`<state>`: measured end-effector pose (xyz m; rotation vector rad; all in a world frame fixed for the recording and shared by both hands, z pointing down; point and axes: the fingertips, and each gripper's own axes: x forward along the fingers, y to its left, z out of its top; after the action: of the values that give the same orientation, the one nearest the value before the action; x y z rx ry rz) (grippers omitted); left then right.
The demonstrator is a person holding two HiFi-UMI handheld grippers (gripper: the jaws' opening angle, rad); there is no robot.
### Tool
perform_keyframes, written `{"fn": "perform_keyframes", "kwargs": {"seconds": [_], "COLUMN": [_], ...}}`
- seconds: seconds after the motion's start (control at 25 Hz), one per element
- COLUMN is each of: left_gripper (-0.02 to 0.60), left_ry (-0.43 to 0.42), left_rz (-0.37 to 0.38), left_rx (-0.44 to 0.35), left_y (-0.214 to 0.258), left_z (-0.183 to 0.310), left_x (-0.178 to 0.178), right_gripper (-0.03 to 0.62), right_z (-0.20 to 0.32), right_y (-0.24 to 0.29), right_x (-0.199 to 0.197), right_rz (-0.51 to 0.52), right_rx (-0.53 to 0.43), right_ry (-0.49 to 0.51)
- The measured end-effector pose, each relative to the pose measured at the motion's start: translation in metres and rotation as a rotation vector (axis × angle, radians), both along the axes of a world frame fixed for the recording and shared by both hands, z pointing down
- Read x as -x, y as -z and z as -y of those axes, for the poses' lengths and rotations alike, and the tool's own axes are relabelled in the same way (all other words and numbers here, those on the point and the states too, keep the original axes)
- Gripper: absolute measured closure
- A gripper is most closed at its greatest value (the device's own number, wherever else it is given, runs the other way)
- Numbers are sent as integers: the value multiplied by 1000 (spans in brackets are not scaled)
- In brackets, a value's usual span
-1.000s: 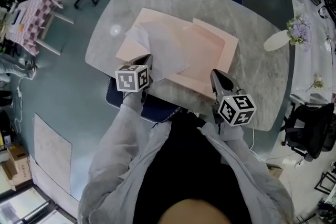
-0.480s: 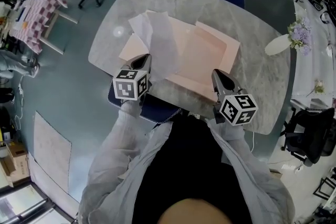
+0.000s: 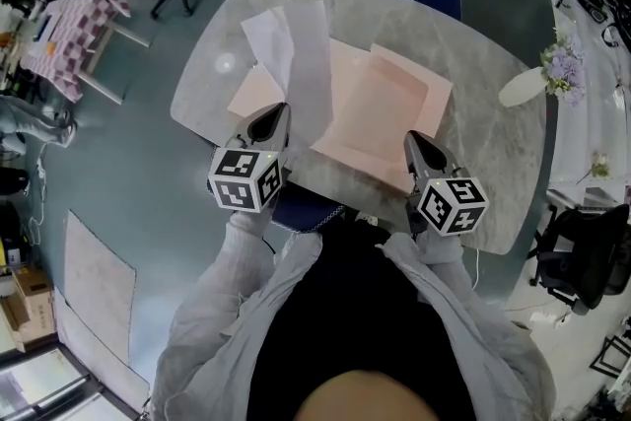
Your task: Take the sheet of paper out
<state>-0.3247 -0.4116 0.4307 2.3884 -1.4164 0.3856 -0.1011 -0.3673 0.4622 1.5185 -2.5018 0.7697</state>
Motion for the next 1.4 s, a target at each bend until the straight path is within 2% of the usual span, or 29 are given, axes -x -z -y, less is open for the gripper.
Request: {"fn": "perform_keyframes", "kwargs": {"seconds": [0.2,0.68,1.04,1.4], "left_gripper": [582,581,581,581], "left_ry": [-44,-154,-177,-183], "left_rz": [-80,-196,-198,-199], "left_rx": [-22,-55,-61,-55], "left_y": [9,-1,0,0], "left_z": [-16,-46,-44,-45], "left_x": [-18,-49,-58,-67], "right_gripper": [580,580,580,581], "right_z": [4,-4,-9,-14], "right_y": [5,15,30,29], "right_x": [1,-6,4,5], "right_rz": [-23,-51,-66,-70], "right_rx": [-22,-76,-127,-123], "right_ry": [9,22,74,90]}}
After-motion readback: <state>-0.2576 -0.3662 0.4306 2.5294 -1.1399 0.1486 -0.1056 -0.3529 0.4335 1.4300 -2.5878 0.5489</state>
